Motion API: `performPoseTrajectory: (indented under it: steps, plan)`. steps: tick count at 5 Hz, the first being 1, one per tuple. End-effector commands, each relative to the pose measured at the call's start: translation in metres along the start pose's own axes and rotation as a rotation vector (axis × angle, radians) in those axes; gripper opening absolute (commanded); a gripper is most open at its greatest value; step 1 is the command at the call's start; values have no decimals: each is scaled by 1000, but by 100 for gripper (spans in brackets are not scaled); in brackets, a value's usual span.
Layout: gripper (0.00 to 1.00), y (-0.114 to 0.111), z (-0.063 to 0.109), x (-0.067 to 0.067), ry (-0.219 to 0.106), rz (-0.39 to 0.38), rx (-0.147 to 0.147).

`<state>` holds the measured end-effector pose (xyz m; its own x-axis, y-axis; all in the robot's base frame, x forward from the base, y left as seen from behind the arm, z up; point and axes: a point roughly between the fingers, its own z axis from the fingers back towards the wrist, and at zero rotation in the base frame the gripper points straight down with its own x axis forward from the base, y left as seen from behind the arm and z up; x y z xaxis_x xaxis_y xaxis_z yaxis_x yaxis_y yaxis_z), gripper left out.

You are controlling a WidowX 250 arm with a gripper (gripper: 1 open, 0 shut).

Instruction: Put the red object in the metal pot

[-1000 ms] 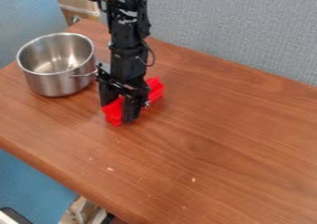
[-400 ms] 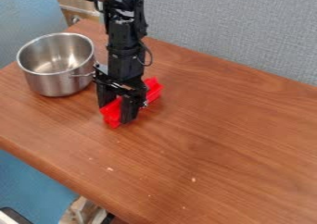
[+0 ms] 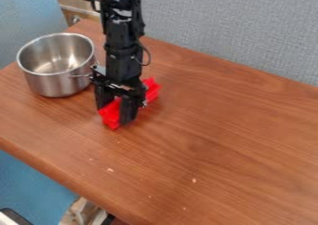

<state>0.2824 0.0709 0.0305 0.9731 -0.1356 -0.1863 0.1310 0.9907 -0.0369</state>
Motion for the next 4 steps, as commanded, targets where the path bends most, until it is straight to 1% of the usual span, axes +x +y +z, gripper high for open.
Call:
performPoseTrajectory:
  steps: [1,4]
  plan:
    - [0,8,31,1,-92,32,27]
    - [0,9,39,-1,-96,81,9]
